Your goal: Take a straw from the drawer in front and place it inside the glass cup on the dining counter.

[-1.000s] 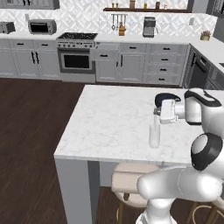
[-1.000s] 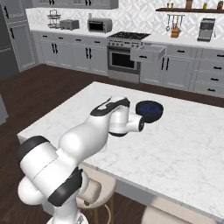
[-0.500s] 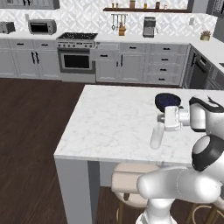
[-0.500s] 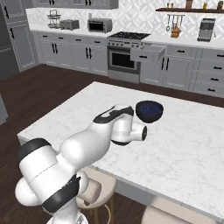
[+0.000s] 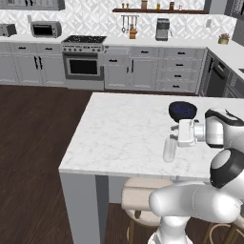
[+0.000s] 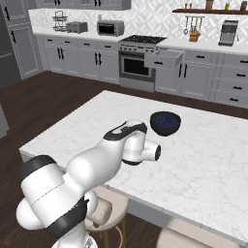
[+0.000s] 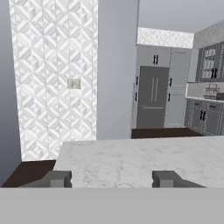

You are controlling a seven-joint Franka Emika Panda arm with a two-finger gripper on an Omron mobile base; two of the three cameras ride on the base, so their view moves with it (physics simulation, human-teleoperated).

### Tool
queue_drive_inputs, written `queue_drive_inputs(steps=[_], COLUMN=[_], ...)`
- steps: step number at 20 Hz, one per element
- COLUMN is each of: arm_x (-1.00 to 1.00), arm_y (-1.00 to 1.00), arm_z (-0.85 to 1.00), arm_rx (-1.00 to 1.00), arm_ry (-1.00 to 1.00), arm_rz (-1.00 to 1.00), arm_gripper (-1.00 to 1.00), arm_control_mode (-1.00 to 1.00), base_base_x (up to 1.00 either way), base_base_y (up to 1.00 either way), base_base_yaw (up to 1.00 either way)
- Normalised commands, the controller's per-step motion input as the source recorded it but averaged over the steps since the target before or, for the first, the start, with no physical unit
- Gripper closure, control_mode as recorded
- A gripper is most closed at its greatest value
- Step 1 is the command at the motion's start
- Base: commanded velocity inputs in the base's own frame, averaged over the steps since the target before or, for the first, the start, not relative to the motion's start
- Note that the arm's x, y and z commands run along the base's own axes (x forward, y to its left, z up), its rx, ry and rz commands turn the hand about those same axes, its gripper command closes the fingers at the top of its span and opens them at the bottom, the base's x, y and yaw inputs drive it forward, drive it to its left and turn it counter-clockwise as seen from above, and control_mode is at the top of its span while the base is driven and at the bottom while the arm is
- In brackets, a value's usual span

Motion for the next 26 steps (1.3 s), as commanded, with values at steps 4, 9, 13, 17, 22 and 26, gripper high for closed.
queue_drive_inputs(steps=[4,9,13,17,22,26], arm_x=[-0.12,-0.64,-0.54,-0.17,0.00,0.00], arm_y=[0.00,0.00,0.17,0.62,0.76,0.58], arm_z=[0.13,0.93,1.00,1.00,0.95,0.59], arm_rx=[0.00,0.01,0.00,-0.10,-0.23,-0.26], arm_ry=[-0.05,-0.23,-0.14,0.00,0.21,0.45], arm_rz=[0.00,0.00,-0.01,-0.09,-0.17,-0.21], arm_gripper=[-1.00,-1.00,-1.00,-1.00,-1.00,-1.00], arm_control_mode=[-1.00,-1.00,-1.00,-1.00,-1.00,-1.00], base_base_x=[0.00,0.00,0.00,0.00,0.00,0.00], base_base_y=[0.00,0.00,0.00,0.00,0.00,0.00], base_base_yaw=[0.00,0.00,0.00,0.00,0.00,0.00])
